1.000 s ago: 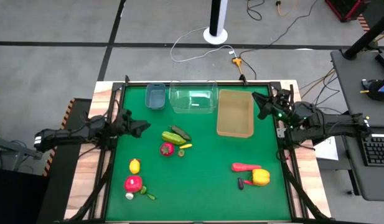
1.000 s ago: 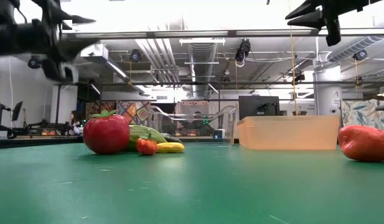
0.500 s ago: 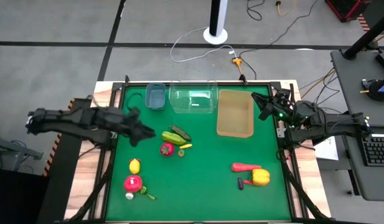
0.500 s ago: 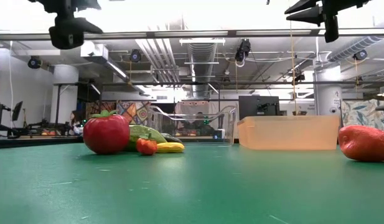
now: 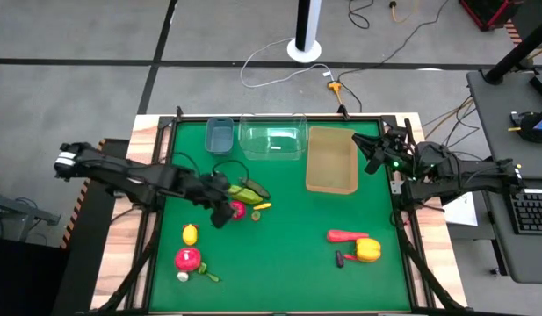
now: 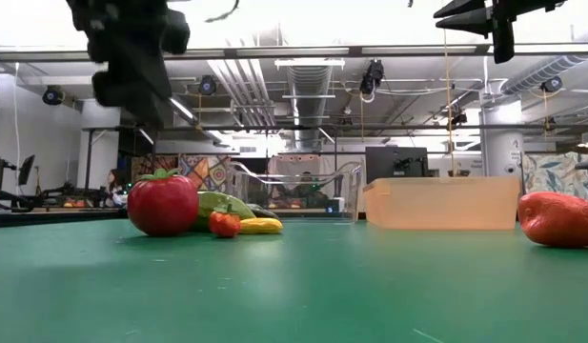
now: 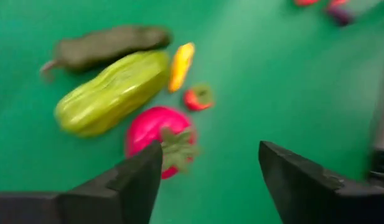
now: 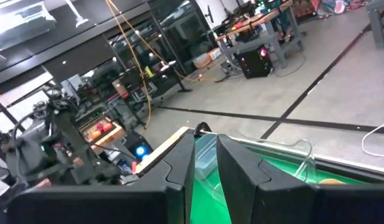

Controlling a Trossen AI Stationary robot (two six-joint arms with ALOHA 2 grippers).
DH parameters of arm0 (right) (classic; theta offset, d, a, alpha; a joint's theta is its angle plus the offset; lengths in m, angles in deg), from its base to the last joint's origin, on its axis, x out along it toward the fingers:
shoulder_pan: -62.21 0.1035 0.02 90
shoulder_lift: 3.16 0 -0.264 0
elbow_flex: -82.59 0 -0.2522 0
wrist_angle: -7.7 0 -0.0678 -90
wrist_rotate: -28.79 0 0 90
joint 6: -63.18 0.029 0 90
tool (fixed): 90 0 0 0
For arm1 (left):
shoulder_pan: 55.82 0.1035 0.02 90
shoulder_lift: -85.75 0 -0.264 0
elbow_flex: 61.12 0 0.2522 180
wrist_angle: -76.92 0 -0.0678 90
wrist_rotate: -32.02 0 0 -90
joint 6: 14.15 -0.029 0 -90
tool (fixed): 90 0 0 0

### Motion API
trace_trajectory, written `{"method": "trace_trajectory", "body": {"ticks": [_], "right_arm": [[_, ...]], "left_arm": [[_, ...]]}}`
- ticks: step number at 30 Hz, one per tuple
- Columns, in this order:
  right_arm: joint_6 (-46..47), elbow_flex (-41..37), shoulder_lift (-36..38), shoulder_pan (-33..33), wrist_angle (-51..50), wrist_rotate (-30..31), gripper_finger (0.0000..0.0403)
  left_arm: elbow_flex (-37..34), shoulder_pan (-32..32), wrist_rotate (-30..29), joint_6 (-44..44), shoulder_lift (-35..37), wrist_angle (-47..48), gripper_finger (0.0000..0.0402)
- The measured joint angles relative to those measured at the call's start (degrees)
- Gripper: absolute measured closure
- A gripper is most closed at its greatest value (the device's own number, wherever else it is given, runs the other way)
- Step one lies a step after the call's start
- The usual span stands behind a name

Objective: Sort produce into baskets
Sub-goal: Put the red tomato into the transparent bin

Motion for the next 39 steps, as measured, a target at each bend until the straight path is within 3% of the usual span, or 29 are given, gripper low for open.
{"method": "trace_trajectory", "body": {"ticks": [6, 13, 19, 28, 39], "right_arm": [[0.1, 0.0, 0.0, 0.0, 0.0, 0.0, 0.0344], [2.3, 0.7, 0.0, 0.0, -1.1, -0.5, 0.0344], [1.8, 6.4, -0.5, 0.0, -10.7, -0.2, 0.0344], [-2.8, 13.3, -3.3, 0.0, -15.0, 0.2, 0.0344], [-3.7, 14.1, -5.2, 0.0, -16.2, 0.2, 0.0344]], "left_arm": [[1.2, 0.0, -0.6, 11.7, -7.4, 1.5, 0.0094], [8.4, 0.3, -1.6, 13.4, -16.5, 5.0, 0.0087], [12.2, 0.3, -1.1, 16.2, -22.1, 11.2, 0.0087], [12.2, 0.3, -1.1, 14.9, -24.9, 10.6, 0.0087], [11.4, 0.2, -1.1, 16.0, -24.9, 8.4, 0.0087]]}}
